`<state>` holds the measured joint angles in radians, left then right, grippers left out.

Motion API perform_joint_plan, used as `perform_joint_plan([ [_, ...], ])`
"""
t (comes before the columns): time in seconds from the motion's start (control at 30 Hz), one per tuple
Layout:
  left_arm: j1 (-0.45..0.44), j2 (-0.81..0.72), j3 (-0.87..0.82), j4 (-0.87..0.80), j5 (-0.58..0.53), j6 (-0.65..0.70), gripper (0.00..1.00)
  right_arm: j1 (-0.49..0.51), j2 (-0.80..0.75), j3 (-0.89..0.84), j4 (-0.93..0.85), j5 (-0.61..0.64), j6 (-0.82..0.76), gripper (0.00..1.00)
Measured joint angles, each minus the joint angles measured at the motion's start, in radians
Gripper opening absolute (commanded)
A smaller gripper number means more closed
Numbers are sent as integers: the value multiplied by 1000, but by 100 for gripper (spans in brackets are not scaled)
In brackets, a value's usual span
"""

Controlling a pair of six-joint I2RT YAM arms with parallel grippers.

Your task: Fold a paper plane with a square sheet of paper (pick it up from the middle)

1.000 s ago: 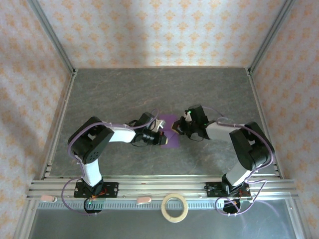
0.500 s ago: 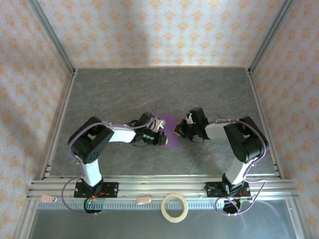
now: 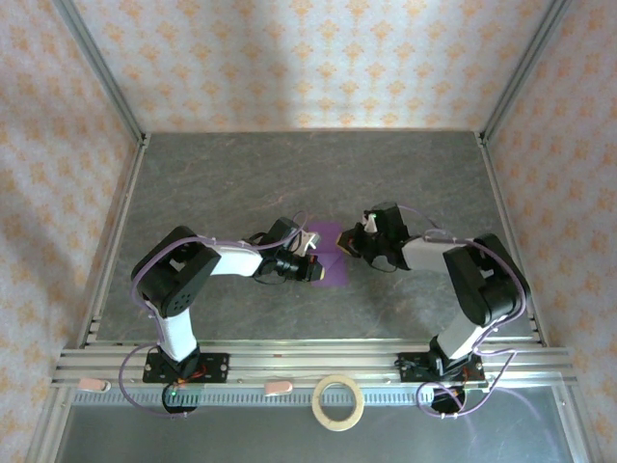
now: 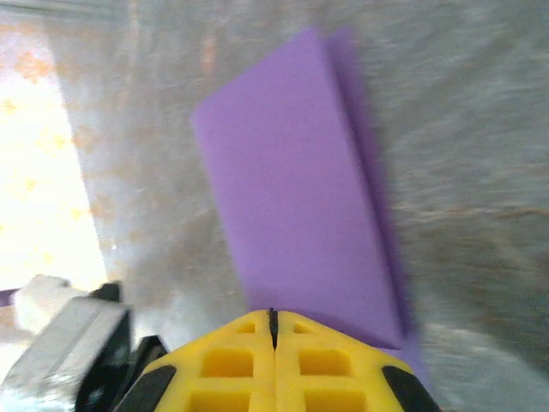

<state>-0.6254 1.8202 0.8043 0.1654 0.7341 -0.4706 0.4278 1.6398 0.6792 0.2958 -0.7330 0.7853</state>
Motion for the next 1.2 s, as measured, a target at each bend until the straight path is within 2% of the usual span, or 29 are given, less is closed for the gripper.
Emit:
perform_joint_plan([
  [0.2,5,8,4,0,15,0,0,74,6,-25,49,23,32,0],
  [0.5,7,11,5,0,21,0,0,38,47,-52,48,72,2,0],
  [0.83,11,14,6,0,30,0,0,48,-156,-56,32,270,-171,0],
  [1.07,11,15,6,0,34,0,0,182,-167,-90,12,406,-180,0],
  [1.2,11,15,6,0,34,0,0,208,-175,-138,18,452,-177,0],
])
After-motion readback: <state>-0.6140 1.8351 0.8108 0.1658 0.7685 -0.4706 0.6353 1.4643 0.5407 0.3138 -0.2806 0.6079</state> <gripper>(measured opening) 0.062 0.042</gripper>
